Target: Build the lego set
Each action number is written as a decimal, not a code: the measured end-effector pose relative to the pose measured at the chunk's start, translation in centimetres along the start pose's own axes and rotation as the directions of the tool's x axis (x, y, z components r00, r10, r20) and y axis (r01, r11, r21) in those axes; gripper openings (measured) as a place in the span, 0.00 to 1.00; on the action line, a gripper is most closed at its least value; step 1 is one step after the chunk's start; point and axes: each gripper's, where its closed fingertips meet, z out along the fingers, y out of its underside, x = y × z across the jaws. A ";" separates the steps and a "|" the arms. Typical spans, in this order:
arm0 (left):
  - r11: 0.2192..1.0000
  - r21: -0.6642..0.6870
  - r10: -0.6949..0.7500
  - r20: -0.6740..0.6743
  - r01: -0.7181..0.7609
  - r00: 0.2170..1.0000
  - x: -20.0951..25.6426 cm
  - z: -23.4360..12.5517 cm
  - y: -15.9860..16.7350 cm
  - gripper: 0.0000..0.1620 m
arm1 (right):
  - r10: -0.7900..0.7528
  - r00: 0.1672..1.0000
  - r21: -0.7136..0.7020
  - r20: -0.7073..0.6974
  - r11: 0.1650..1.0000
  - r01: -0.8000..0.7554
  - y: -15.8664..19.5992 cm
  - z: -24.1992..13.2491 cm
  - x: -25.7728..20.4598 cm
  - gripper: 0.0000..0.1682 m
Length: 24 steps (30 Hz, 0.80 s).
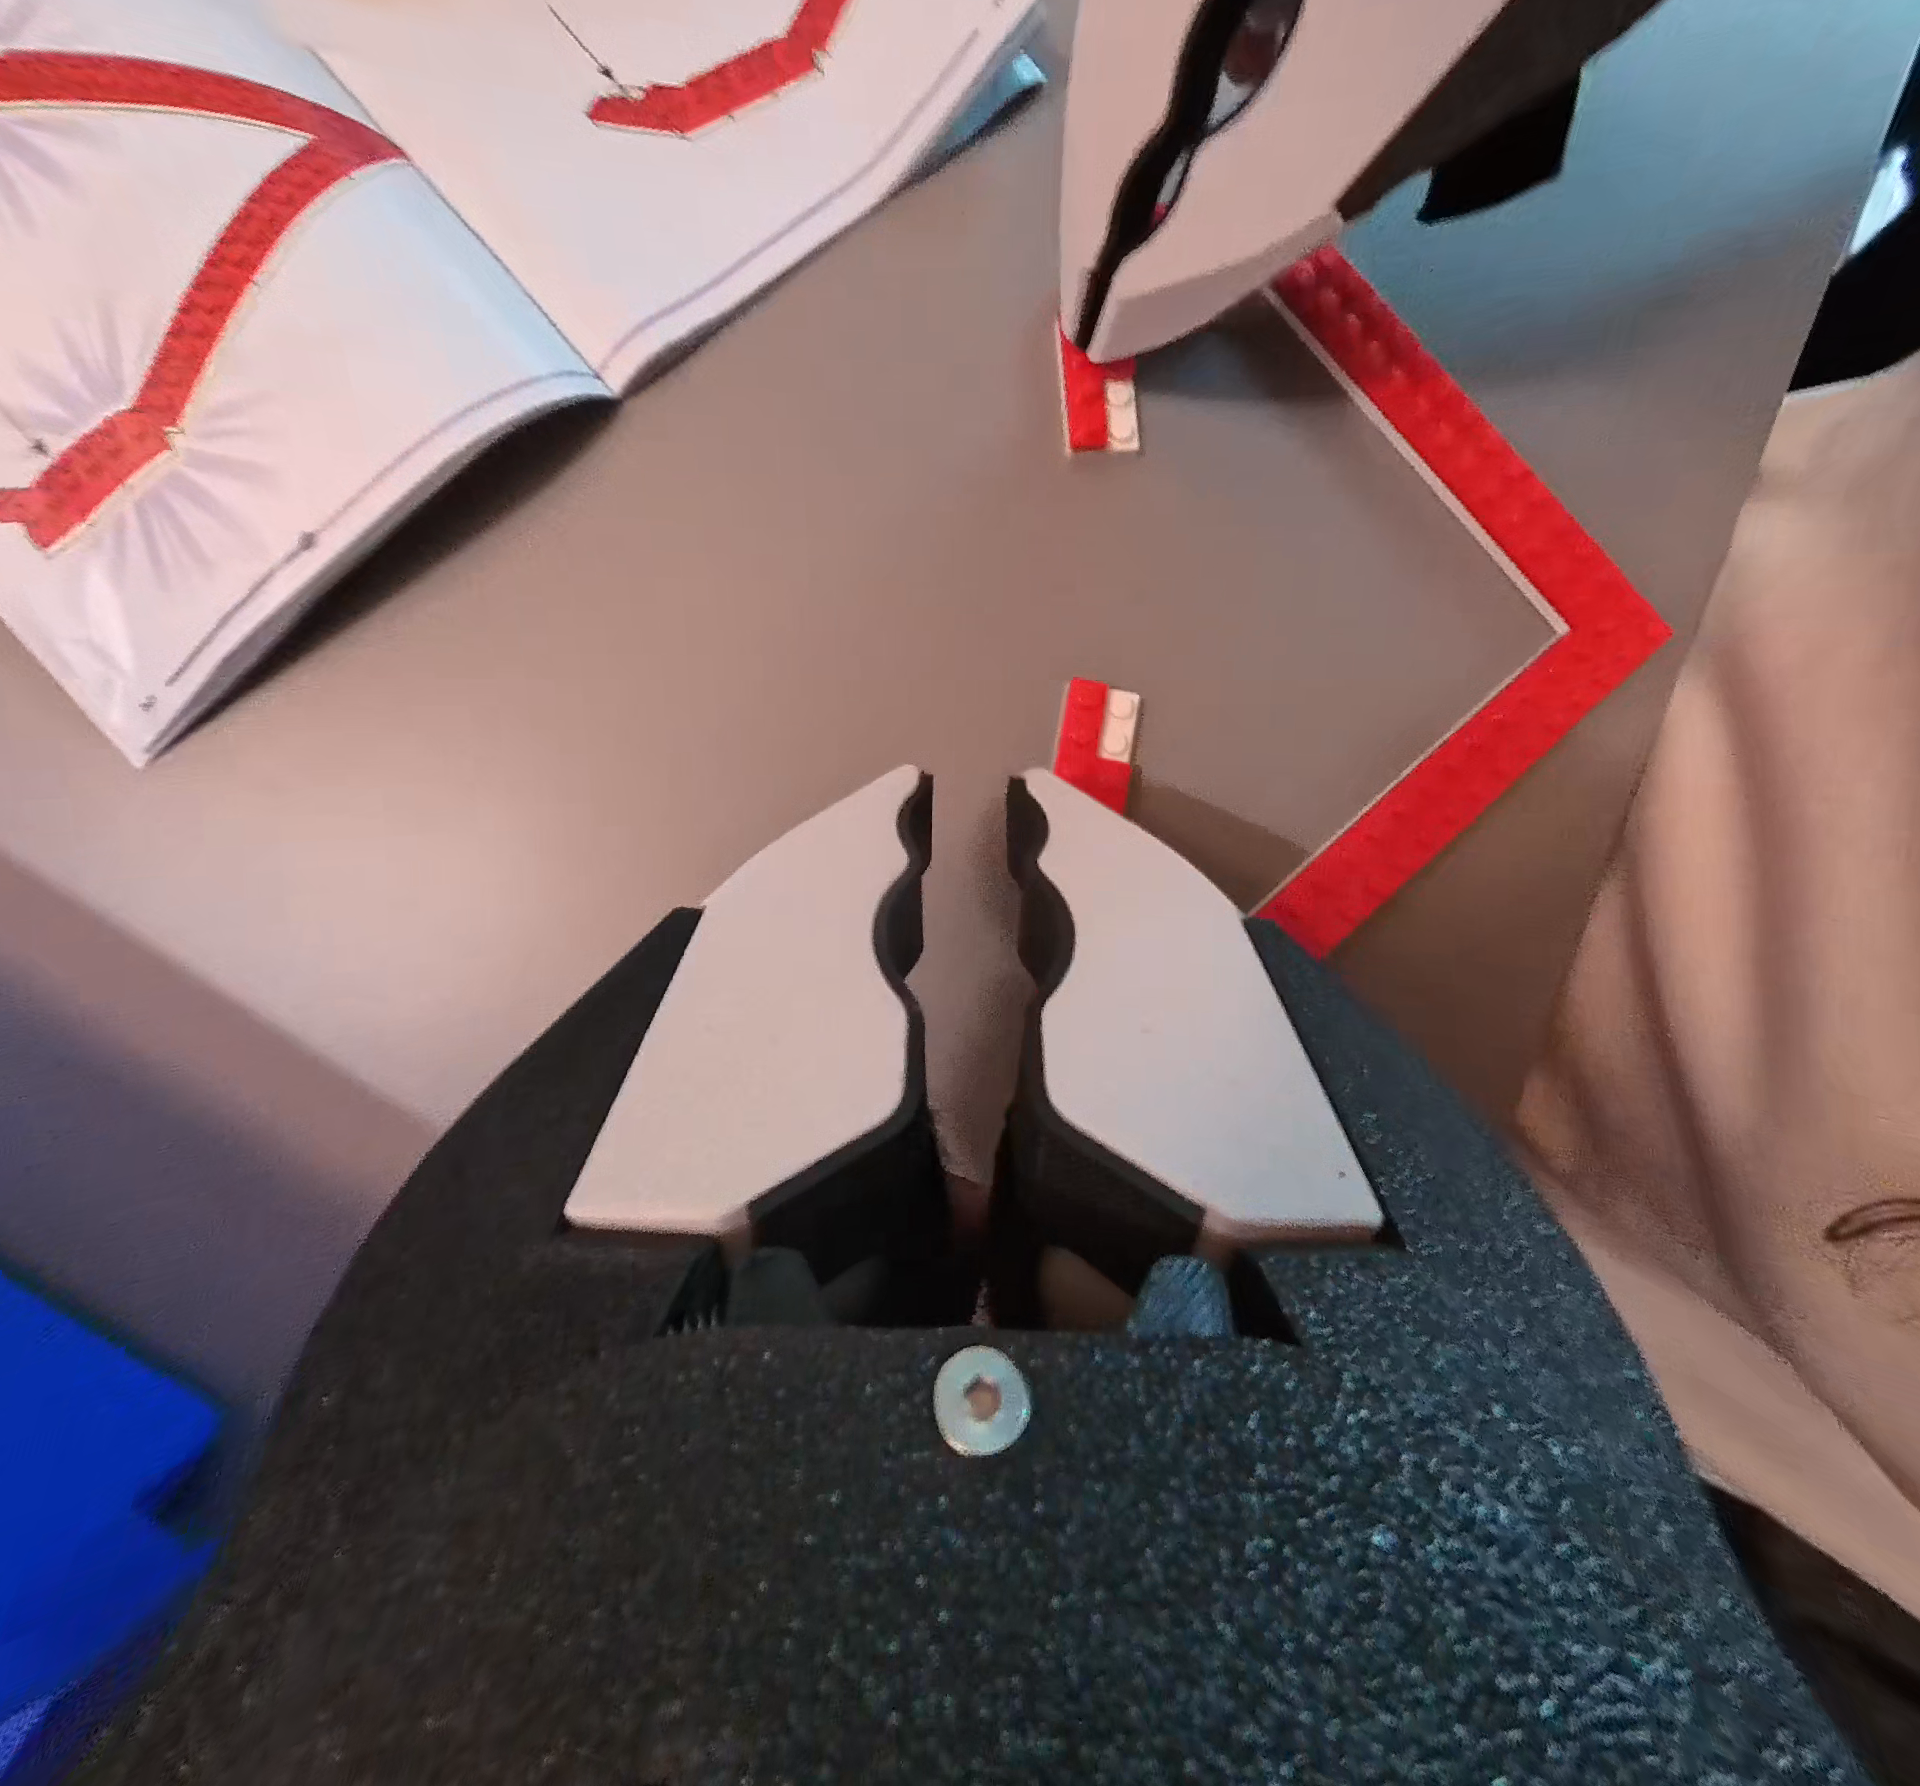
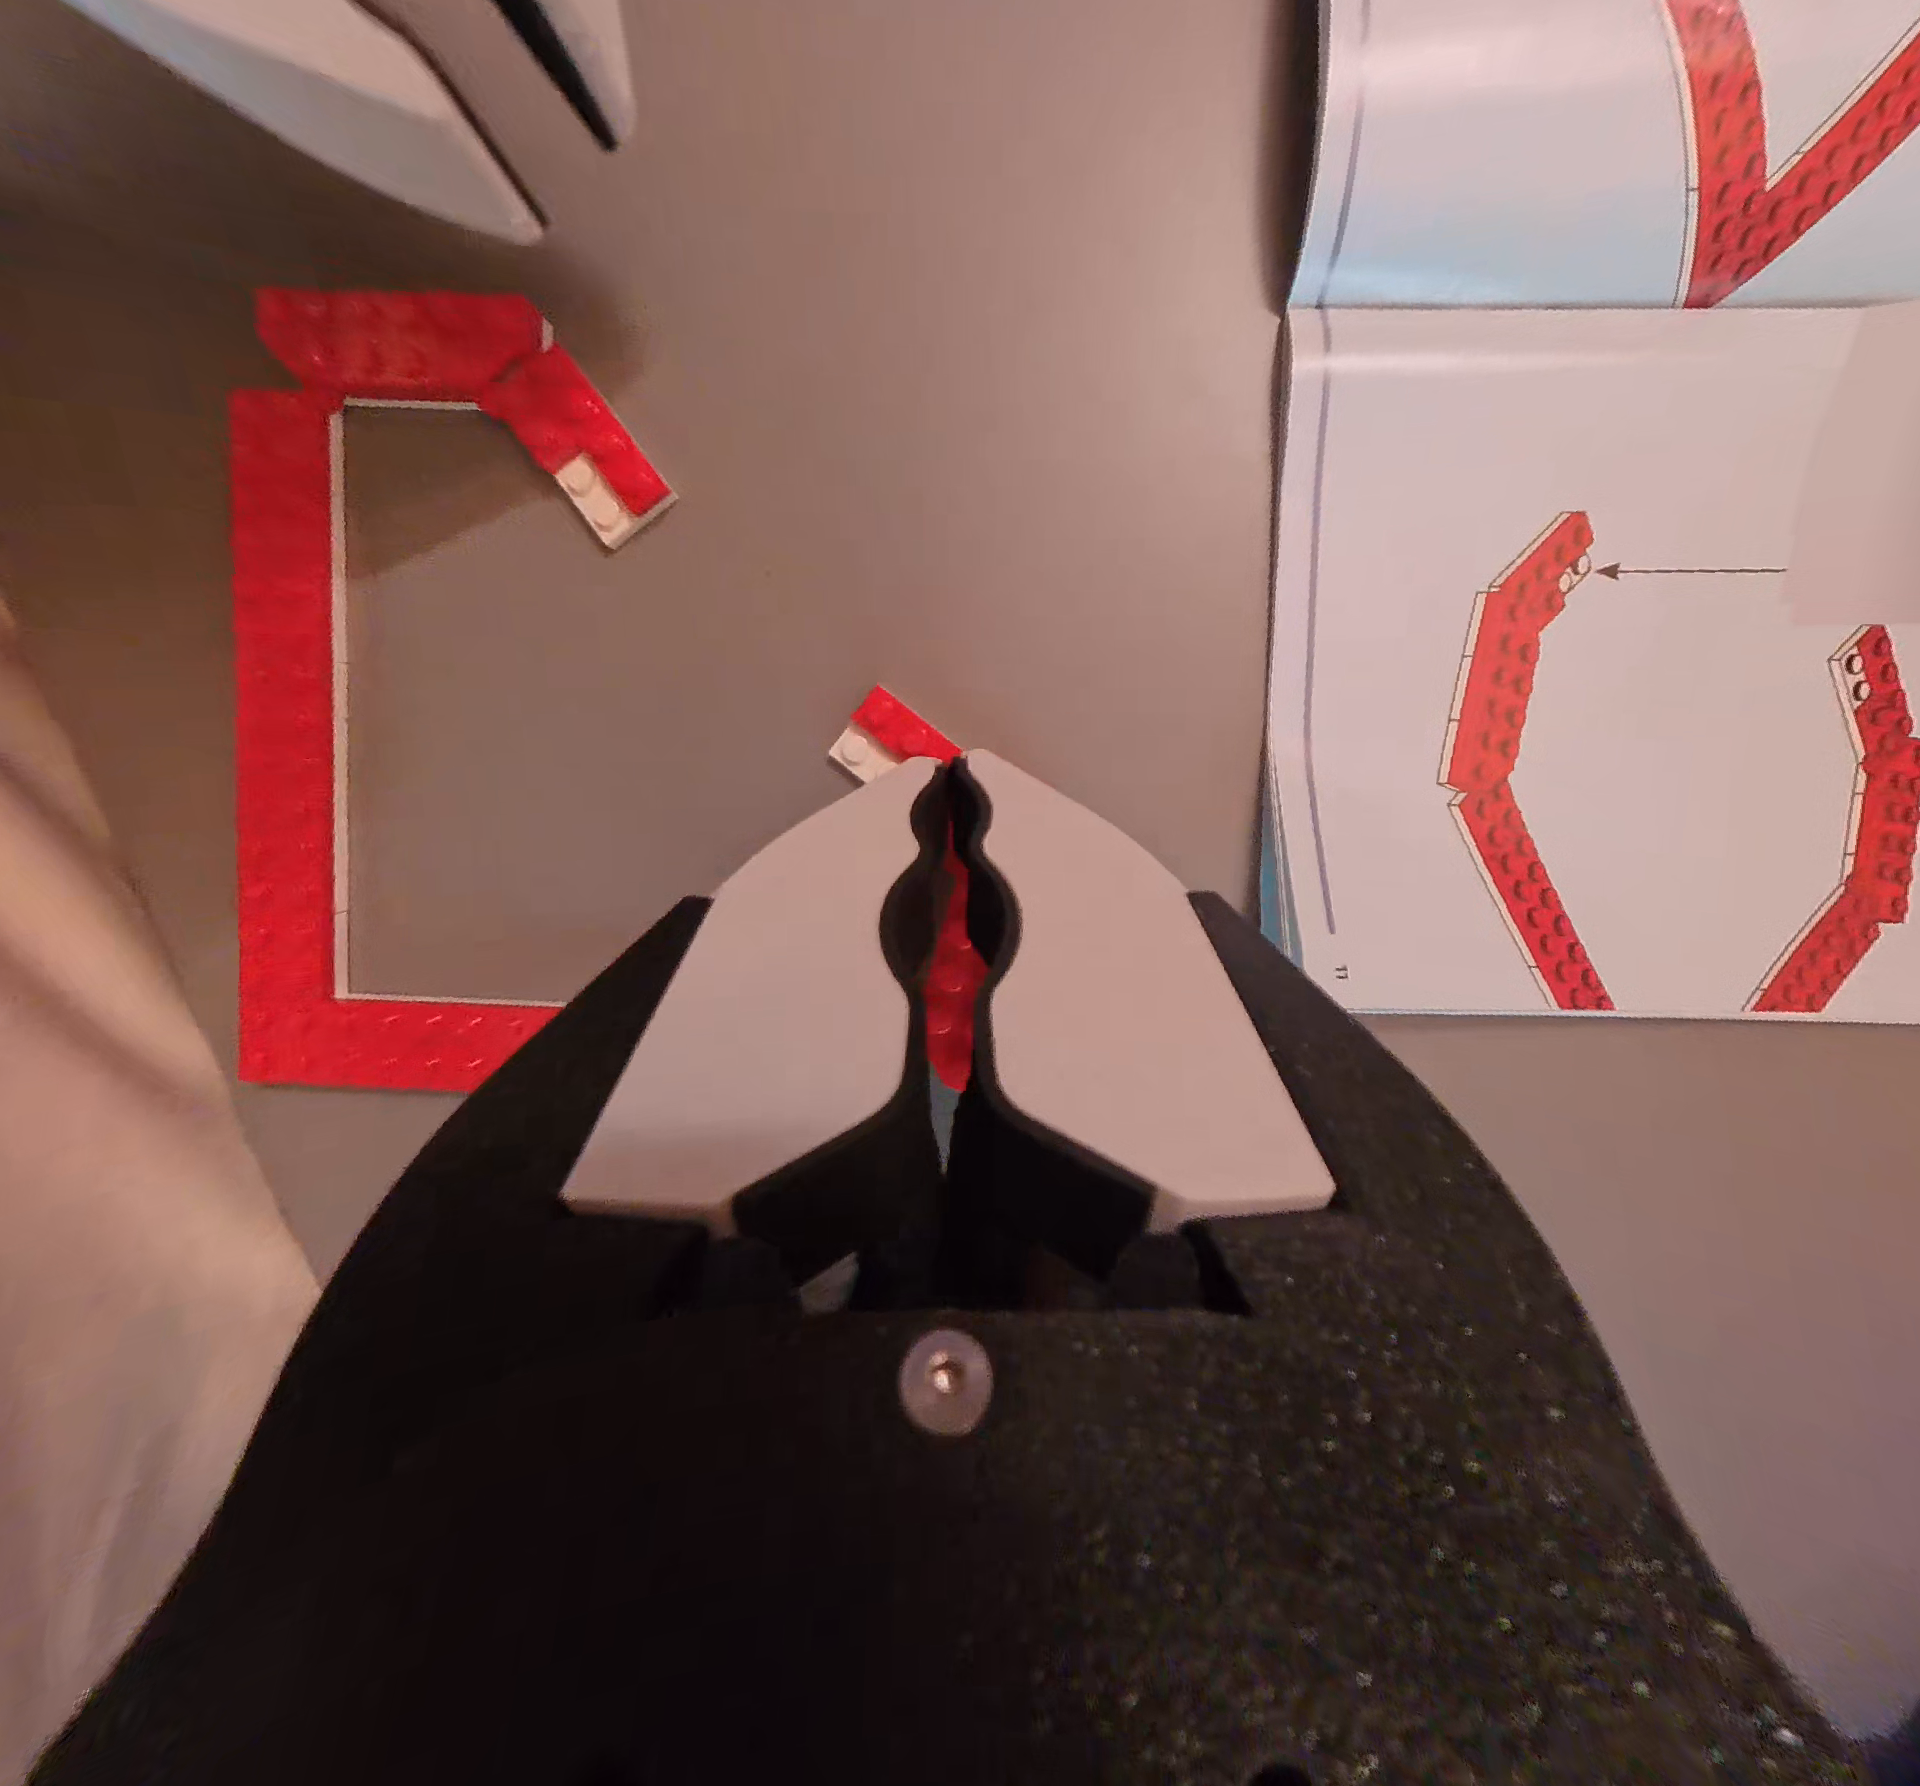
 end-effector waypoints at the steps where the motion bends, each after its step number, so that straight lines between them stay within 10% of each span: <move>1: 1.000 -0.001 0.018 0.003 -0.018 1.000 0.2 0.3 0.2 0.08 | -0.004 1.000 0.000 -0.005 1.000 0.004 0.0 0.0 0.0 0.00; 10: 0.976 0.061 0.213 -0.088 -0.209 0.973 2.5 1.6 -0.1 0.26 | -0.228 0.968 0.137 0.102 0.967 0.213 -0.1 -2.4 -0.4 0.23; 24: 0.910 0.113 0.414 -0.276 -0.399 0.867 3.7 3.9 -0.3 0.13 | -0.651 0.677 0.088 0.344 0.740 0.667 1.3 0.0 -1.5 0.10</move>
